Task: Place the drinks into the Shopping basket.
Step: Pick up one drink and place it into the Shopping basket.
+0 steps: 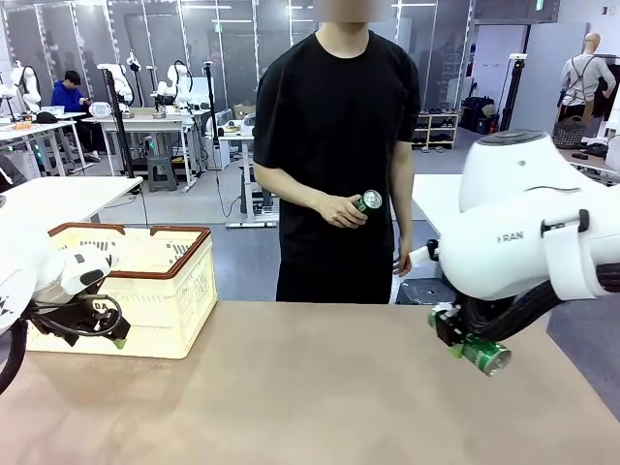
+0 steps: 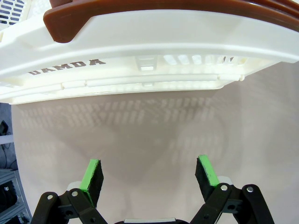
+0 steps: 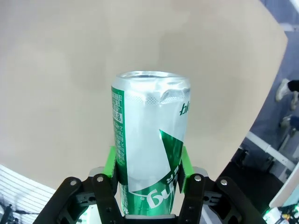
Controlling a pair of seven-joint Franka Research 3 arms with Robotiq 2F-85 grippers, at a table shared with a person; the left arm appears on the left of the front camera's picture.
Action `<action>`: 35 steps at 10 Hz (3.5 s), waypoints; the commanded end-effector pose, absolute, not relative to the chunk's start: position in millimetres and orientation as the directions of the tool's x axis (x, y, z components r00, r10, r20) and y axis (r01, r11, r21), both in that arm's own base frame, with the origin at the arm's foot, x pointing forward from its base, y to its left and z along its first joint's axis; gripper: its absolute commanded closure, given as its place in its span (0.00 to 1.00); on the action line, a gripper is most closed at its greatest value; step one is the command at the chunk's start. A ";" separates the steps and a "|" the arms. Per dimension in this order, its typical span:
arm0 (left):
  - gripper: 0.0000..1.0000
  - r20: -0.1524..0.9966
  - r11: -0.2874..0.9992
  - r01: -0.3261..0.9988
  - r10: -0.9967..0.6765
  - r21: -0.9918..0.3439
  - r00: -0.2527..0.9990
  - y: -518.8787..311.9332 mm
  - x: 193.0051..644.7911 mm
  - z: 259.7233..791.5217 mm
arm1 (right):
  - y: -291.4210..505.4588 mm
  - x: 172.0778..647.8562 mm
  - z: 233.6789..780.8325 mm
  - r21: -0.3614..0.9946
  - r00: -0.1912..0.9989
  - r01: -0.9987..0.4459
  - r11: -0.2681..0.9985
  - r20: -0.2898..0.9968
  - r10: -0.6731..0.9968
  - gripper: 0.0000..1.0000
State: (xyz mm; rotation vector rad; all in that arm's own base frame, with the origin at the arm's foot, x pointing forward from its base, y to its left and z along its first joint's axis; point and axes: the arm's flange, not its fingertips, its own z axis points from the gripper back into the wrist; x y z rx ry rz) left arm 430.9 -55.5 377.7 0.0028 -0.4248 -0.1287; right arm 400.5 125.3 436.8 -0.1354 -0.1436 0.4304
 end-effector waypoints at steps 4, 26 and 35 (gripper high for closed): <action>0.00 0.410 0.992 0.123 -0.125 0.030 0.904 -54.8 431.0 377.4 | 210.6 423.9 431.9 -0.132 0.865 -0.456 0.880 0.167 0.473 1.00; 0.00 0.410 0.992 0.123 -0.125 0.030 0.904 -54.8 431.0 377.4 | 327.1 488.1 301.8 -0.052 0.694 -0.716 0.696 0.057 0.718 0.11; 0.00 0.410 0.992 0.123 -0.125 0.030 0.904 -54.8 431.0 377.4 | 213.1 406.3 408.7 -0.211 0.643 -0.739 0.639 0.063 0.764 0.00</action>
